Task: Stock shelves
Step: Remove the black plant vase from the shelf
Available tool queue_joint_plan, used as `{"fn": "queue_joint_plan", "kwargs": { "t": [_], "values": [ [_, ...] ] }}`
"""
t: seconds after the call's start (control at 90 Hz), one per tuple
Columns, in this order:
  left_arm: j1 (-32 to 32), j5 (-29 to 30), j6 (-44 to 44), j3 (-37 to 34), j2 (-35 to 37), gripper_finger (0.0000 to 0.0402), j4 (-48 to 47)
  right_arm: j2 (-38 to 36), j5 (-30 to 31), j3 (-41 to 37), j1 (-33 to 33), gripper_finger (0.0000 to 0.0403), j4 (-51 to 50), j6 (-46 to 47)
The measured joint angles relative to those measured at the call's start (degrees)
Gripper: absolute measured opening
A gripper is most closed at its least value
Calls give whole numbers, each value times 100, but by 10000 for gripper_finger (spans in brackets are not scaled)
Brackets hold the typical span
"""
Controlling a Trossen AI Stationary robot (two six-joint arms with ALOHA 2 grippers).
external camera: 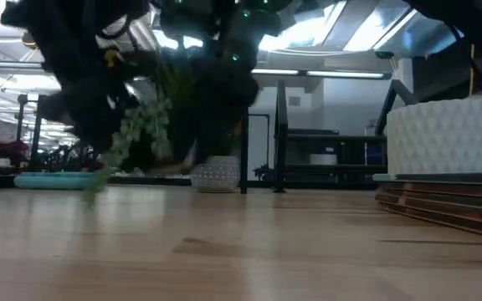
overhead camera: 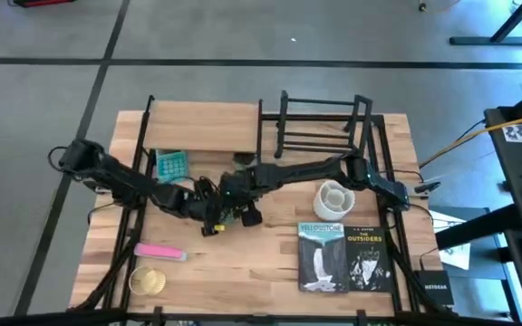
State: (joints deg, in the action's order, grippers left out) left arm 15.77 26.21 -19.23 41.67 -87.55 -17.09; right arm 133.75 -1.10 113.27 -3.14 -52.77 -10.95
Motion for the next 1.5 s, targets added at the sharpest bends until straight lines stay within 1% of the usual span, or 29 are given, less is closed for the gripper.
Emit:
{"fn": "queue_joint_plan", "kwargs": {
  "t": [0.167, 0.289, 0.378, 0.567, 0.711, 0.778, 0.978, 1.133, 1.278, 1.4, 1.5],
  "values": [
    [20, 51, 86, 0, -666, 265, 884, -101, 160, -512, -54, 342, -41, 212],
    [-18, 72, 375, 17, -910, 265, 1579, -456, 271, -1159, -52, 342, 83, 367],
    [-114, -16, 646, 17, -988, 265, 2027, -821, 476, -1715, -50, 342, 244, 541],
    [-523, -412, 1252, 34, -1113, 265, 2951, -1642, 772, -2823, -39, 342, 411, 1066],
    [-801, -807, 1506, 47, -1445, 265, 3969, -2037, 968, -3558, -39, 342, 201, 1524],
    [-877, -948, 1607, 65, -1648, 265, 4252, -2241, 1067, -3823, -39, 342, 212, 1755],
    [-960, -1068, 1969, 562, -2218, 265, 4400, -2874, 1563, -4350, -32, 342, -389, 2372],
    [-996, -1221, 2242, 1116, -2689, 265, 4372, -3423, 1857, -4367, -32, 342, -769, 2641],
    [-1075, -1276, 2401, 1621, -3109, 265, 4388, -3984, 1967, -4365, -28, 342, -804, 2757],
    [-1194, -1400, 2425, 1961, -3350, 265, 4376, -4416, 2108, -4365, -26, 342, -901, 2897],
    [-1277, -1419, 2429, 2106, -3407, 265, 4350, -4736, 2252, -4365, -28, 342, -1042, 3031]
  ]
}}
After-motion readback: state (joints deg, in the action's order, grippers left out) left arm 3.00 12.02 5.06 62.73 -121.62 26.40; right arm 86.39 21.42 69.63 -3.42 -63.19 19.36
